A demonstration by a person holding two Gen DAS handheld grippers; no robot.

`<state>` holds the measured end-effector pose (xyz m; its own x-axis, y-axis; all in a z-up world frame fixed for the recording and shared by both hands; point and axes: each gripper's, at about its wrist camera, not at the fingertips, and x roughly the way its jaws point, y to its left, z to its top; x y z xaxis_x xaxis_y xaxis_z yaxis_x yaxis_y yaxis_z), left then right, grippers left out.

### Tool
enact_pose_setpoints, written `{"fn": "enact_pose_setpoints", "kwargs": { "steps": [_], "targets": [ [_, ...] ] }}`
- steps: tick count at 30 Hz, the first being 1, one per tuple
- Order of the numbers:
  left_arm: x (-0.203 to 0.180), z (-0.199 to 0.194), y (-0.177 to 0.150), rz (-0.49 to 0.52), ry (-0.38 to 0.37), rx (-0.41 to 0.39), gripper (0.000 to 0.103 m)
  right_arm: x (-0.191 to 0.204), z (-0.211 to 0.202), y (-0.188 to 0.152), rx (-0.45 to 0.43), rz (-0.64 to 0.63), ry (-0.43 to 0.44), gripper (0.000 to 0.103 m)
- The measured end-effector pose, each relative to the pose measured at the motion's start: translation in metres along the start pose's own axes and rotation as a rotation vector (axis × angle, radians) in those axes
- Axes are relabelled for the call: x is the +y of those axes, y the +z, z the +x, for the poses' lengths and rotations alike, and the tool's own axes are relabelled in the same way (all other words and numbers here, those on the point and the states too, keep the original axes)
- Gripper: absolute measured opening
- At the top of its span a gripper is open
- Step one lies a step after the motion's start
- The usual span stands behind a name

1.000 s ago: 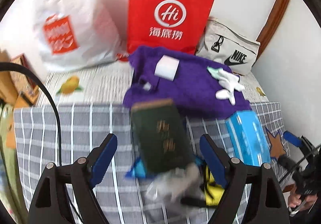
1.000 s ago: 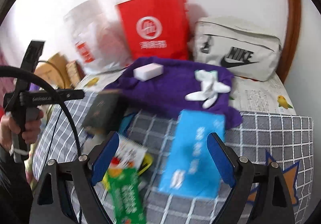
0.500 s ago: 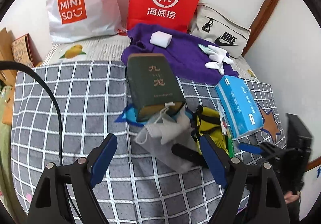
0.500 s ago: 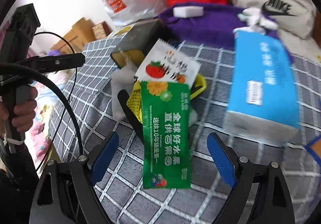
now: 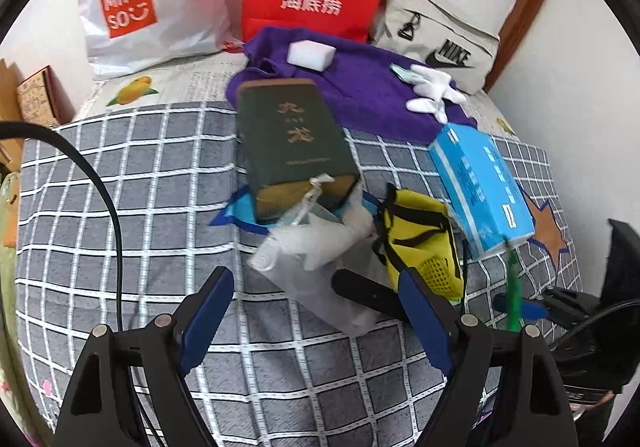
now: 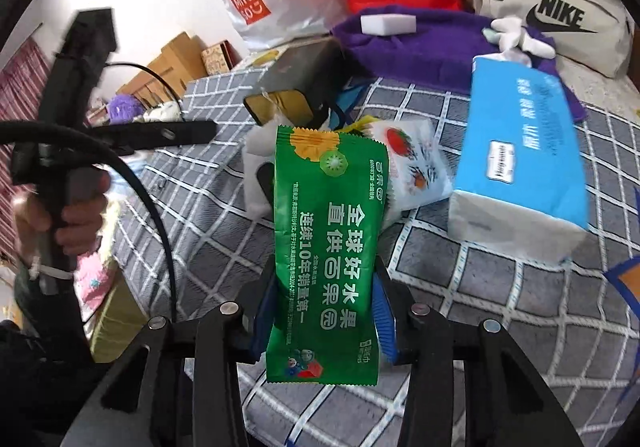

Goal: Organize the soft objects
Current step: 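Grasp the green snack packet with the right gripper, then grasp the yellow mesh pouch with the left gripper while the right gripper holds the green packet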

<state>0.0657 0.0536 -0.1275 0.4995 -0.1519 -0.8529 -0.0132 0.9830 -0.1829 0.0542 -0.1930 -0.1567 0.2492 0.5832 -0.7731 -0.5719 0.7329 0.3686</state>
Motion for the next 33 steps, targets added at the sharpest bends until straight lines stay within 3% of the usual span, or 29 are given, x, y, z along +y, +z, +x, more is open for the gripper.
{"fn": "enact_pose_setpoints", "kwargs": {
  "steps": [11, 15, 16, 20, 21, 33],
  "targets": [
    [-0.062, 0.035, 0.002, 0.155, -0.115, 0.055, 0.085, -0.015, -0.052, -0.002, -0.081, 0.036, -0.068, 0.043],
    [-0.072, 0.059, 0.004, 0.147, -0.1, 0.106, 0.085, -0.027, -0.059, -0.006, -0.089, 0.072, -0.086, 0.043],
    [-0.072, 0.064, 0.003, 0.138, -0.097, 0.119, 0.082, -0.03, -0.06, -0.007, -0.088, 0.082, -0.089, 0.043],
    [-0.069, 0.07, -0.002, 0.098, -0.14, 0.12, 0.049, -0.035, -0.06, -0.009, -0.088, 0.097, -0.093, 0.043],
    [-0.068, 0.068, -0.002, 0.094, -0.168, 0.12, 0.045, -0.035, -0.06, -0.009, -0.089, 0.099, -0.094, 0.043],
    [-0.052, 0.023, -0.002, 0.1, -0.184, 0.028, 0.042, -0.027, -0.067, -0.006, -0.125, 0.084, -0.092, 0.043]
  ]
}}
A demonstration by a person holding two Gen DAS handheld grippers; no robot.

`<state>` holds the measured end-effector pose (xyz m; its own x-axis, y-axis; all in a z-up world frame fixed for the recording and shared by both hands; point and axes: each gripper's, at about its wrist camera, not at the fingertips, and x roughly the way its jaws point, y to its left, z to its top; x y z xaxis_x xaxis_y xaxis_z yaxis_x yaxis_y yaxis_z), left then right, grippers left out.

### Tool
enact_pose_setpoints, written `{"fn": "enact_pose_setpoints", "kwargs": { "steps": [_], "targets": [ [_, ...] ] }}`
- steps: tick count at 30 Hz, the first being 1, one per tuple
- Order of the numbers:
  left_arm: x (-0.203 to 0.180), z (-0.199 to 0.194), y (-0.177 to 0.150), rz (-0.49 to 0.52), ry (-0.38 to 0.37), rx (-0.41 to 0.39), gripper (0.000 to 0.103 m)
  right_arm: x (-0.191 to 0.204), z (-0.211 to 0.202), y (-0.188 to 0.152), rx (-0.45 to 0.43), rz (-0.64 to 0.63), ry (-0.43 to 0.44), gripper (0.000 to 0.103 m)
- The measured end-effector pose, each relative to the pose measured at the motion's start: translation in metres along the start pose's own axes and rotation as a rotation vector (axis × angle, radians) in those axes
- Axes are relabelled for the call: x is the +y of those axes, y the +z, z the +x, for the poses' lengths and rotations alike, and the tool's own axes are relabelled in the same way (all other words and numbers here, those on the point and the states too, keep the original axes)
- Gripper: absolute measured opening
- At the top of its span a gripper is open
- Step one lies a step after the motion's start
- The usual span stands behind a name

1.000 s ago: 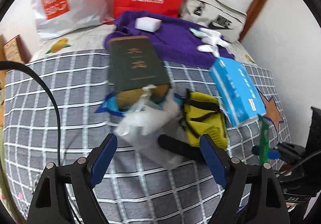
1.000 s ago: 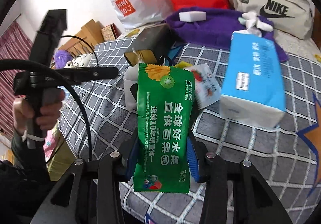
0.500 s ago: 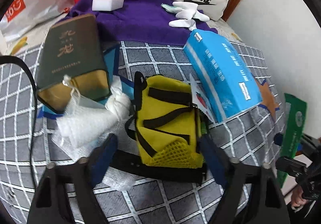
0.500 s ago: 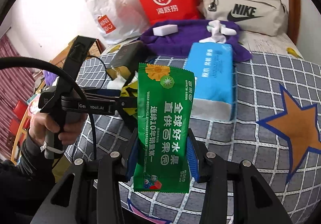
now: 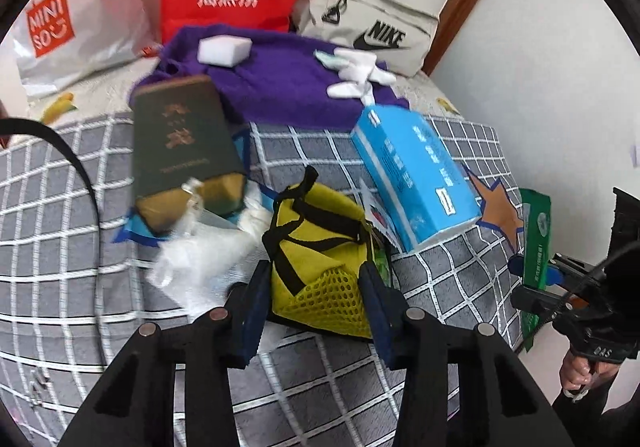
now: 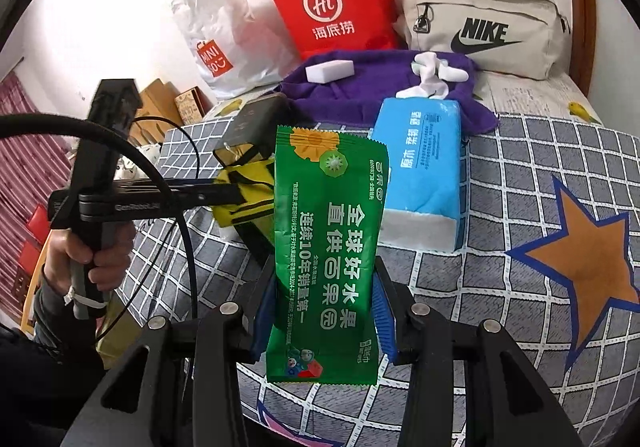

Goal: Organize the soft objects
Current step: 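Grasp the yellow mesh pouch with the left gripper while the right gripper holds the green packet, then place the green packet on the towel with the right gripper while the left carries the yellow pouch there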

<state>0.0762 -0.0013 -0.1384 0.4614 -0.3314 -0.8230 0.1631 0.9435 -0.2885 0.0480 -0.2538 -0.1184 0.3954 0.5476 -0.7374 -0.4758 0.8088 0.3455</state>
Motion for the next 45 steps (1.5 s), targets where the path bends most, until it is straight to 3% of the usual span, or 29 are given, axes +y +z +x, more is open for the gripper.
{"fn": "enact_pose_setpoints", "kwargs": {
  "steps": [11, 27, 45],
  "targets": [
    [0.025, -0.043, 0.009, -0.035, 0.041, -0.065, 0.039, 0.0, -0.001, 0.023, -0.021, 0.01, -0.041, 0.043],
    [0.033, -0.066, 0.026, -0.039, 0.003, -0.139, 0.038, 0.004, -0.001, 0.046, -0.045, -0.017, -0.055, 0.043],
    [0.039, -0.083, 0.087, -0.006, -0.015, -0.223, 0.038, -0.008, 0.016, 0.118, -0.072, -0.05, -0.079, 0.043]
  ]
}}
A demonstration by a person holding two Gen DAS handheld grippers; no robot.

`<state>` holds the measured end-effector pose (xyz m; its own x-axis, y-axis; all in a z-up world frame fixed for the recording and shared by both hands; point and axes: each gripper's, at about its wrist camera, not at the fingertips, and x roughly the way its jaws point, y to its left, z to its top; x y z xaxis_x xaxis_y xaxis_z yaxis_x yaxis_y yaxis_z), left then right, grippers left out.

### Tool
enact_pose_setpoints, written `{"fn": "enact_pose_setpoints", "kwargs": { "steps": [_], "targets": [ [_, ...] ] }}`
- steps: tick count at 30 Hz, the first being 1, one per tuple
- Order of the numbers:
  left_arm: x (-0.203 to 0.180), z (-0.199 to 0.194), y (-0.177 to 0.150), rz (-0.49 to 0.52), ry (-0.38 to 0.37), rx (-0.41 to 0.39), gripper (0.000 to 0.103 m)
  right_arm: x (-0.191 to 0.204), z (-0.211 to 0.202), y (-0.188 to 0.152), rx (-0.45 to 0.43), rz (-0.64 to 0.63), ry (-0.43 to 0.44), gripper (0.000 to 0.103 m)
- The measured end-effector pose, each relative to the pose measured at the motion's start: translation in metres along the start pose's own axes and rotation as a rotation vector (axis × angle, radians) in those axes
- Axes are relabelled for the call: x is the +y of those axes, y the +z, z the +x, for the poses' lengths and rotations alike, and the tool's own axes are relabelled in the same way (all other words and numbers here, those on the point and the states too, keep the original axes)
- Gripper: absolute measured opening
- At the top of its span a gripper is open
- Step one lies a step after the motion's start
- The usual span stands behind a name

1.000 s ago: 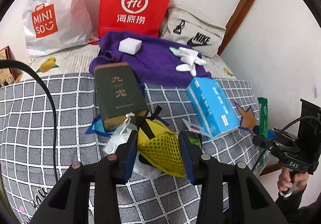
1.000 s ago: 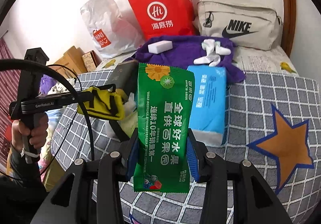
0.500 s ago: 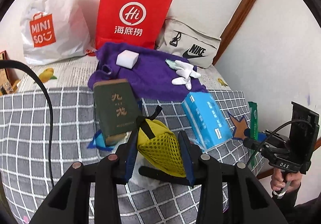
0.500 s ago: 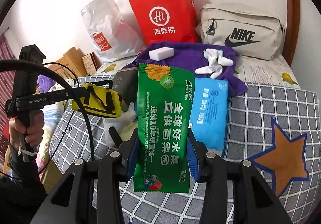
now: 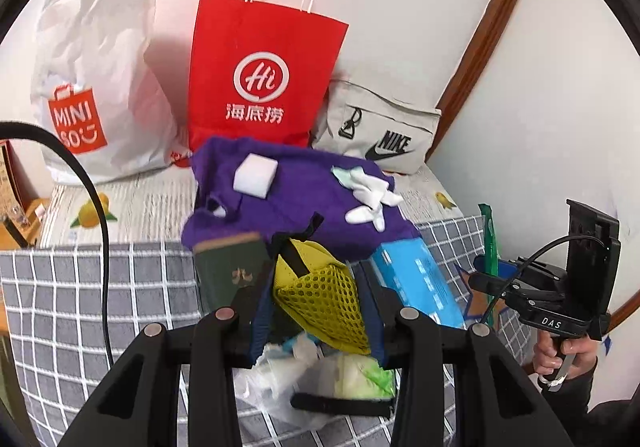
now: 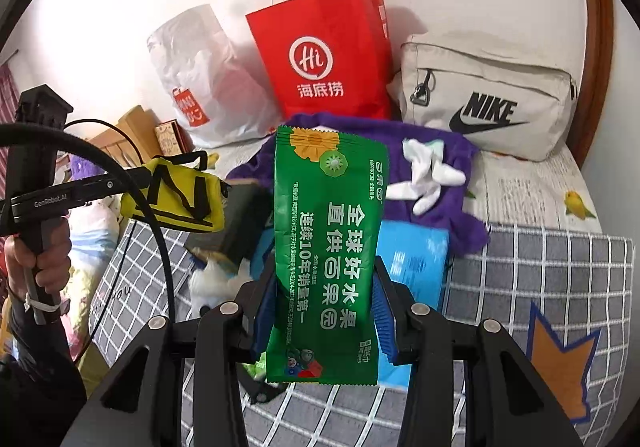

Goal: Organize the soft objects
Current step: 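Place the green packet on the towel with the right gripper while the left carries the yellow pouch there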

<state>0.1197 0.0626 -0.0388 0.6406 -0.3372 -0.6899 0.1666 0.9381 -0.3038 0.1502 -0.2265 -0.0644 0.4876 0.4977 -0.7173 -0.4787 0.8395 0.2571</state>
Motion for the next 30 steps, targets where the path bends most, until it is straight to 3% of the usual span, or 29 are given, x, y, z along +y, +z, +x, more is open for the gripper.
{"fn": "enact_pose_setpoints", "kwargs": {
  "steps": [10, 18, 26, 30],
  "targets": [
    [0.014, 0.03, 0.045, -0.003, 0.027, -0.015, 0.038, -0.026, 0.037, 0.05, 0.012, 0.051, -0.045, 0.043],
    [0.022, 0.079, 0.071, -0.015, -0.007, 0.021, 0.038, -0.047, 0.087, 0.083, 0.053, 0.081, -0.089, 0.043],
    [0.024, 0.112, 0.085, 0.005, -0.012, 0.046, 0.038, -0.057, 0.158, 0.105, 0.164, 0.072, -0.065, 0.043],
    [0.026, 0.129, 0.089, 0.007, -0.006, 0.058, 0.038, -0.058, 0.196, 0.103, 0.275, 0.029, -0.09, 0.043]
  ]
}}
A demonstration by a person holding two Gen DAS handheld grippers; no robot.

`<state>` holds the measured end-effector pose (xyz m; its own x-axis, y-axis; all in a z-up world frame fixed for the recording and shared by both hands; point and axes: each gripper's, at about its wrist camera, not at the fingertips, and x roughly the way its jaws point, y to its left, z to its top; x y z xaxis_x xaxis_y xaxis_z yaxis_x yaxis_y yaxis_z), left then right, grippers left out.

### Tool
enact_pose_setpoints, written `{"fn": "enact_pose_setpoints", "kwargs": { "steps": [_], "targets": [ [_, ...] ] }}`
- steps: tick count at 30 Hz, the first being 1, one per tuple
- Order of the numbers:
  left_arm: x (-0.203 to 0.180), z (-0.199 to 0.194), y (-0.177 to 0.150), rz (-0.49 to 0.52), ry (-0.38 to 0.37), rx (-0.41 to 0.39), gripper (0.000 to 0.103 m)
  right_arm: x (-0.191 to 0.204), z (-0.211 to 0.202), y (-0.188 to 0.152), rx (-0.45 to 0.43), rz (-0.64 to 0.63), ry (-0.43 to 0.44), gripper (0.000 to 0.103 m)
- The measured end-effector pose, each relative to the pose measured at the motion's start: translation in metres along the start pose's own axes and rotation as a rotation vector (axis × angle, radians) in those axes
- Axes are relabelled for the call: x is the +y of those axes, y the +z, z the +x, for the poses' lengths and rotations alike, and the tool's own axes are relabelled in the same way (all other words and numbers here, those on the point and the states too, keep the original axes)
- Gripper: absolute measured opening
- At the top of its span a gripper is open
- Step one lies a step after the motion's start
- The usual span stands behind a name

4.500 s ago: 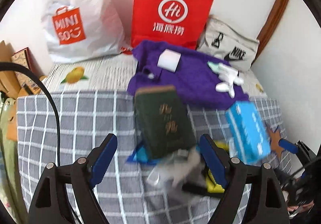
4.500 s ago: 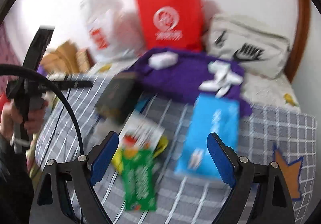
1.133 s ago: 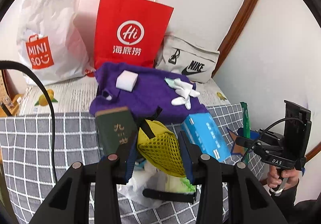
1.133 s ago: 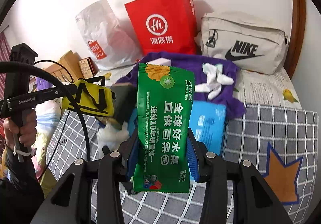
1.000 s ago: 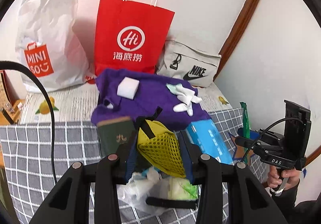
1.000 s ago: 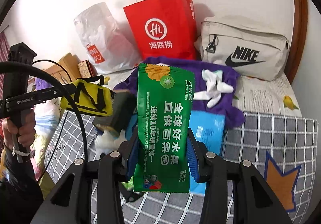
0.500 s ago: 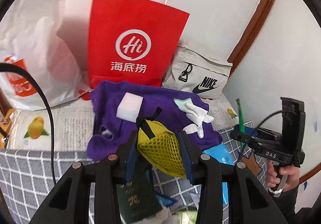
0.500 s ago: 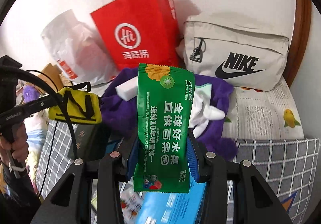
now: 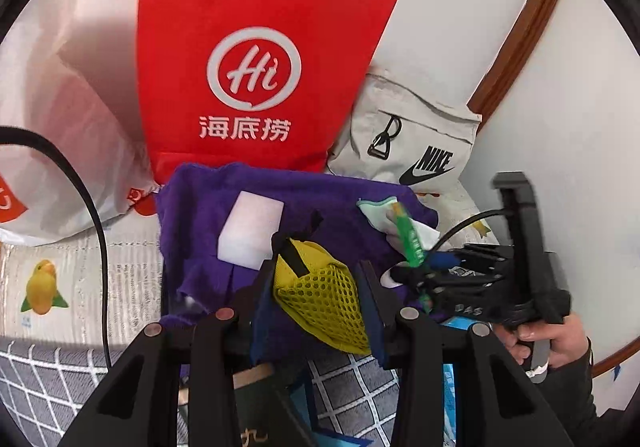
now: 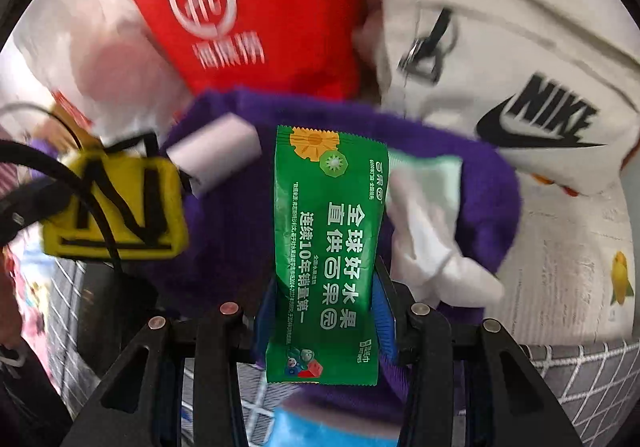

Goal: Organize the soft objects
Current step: 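Place the green packet on the towel with the right gripper while the left carries the yellow pouch there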

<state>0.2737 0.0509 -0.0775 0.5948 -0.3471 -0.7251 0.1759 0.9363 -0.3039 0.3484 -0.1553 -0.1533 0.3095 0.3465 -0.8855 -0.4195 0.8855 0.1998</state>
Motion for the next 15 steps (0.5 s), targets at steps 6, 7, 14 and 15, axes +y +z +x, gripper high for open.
{"fn": "enact_pose_setpoints", "kwargs": {
  "steps": [6, 7, 14, 15],
  "targets": [
    [0.0, 0.03, 0.003, 0.023, -0.007, 0.043, 0.038, -0.01, 0.033, 0.007, 0.093, 0.005, -0.008, 0.043],
    [0.0, 0.035, 0.002, 0.024, -0.011, 0.051, 0.038, -0.01, 0.036, 0.008, 0.096, -0.005, -0.013, 0.043],
    [0.009, 0.054, -0.004, 0.035, 0.007, 0.084, 0.038, -0.014, 0.03, 0.004, 0.075, 0.001, -0.003, 0.057],
    [0.011, 0.056, -0.004, 0.035, 0.009, 0.086, 0.038, -0.014, 0.024, 0.003, 0.06, 0.003, -0.004, 0.059]
  ]
}}
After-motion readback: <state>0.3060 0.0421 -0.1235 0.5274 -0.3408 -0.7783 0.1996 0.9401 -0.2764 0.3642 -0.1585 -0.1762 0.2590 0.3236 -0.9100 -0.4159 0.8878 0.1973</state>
